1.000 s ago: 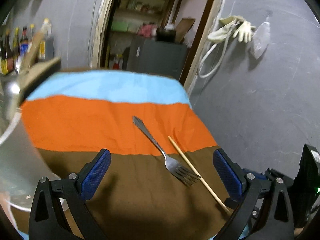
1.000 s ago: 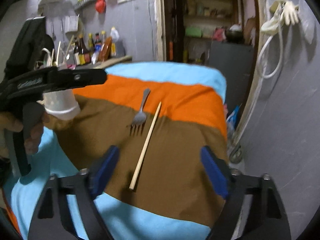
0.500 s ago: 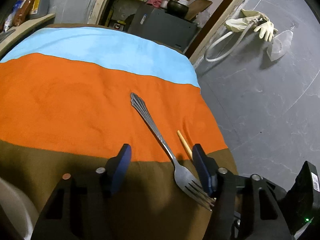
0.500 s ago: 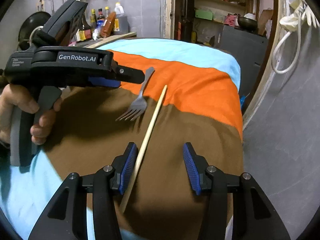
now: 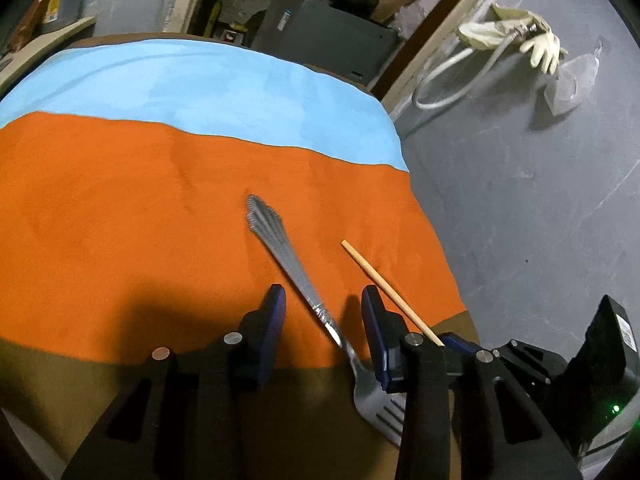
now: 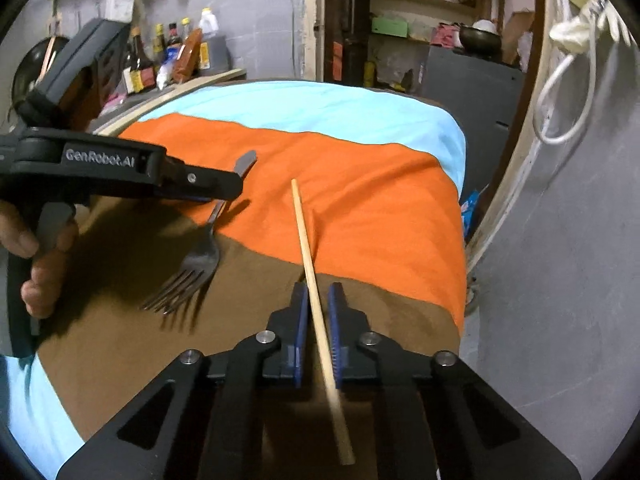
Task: Organize utensils
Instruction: 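Grasp the steel fork with the left tool while the right tool grasps the chopstick, then lift the fork and chopstick and carry them over the white holder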
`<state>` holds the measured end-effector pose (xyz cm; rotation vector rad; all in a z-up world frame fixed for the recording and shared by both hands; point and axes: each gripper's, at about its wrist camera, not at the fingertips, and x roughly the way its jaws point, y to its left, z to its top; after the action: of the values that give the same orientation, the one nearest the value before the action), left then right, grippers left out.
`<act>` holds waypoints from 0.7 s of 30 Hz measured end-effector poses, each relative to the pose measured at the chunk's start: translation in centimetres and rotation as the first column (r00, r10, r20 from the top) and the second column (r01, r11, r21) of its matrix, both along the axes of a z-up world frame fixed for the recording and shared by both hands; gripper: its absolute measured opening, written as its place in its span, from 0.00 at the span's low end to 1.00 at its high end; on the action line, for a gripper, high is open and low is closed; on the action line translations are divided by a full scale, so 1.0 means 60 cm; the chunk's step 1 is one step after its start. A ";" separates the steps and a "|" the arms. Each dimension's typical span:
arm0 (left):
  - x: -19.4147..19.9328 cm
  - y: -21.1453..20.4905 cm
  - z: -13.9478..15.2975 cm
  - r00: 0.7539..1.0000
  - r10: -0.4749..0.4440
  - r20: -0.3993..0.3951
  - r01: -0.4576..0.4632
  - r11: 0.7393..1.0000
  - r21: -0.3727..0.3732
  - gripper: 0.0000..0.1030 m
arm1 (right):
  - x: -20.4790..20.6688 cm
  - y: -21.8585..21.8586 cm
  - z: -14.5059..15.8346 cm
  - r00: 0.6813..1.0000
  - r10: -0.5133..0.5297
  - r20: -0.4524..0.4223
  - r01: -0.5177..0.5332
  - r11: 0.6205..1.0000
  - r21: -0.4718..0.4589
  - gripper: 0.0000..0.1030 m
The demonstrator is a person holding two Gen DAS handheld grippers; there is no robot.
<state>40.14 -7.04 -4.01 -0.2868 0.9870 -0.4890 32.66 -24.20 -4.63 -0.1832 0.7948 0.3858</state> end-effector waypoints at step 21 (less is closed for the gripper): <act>-0.103 0.023 0.004 0.996 -0.086 -0.027 0.087 0.996 0.034 0.02 | -0.092 -0.010 0.022 0.996 0.025 -0.089 -0.014 0.992 0.127 0.02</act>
<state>33.94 -5.66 -3.77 -0.2200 1.0350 -0.5478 27.15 -24.81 -3.30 -0.0558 0.8557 0.4641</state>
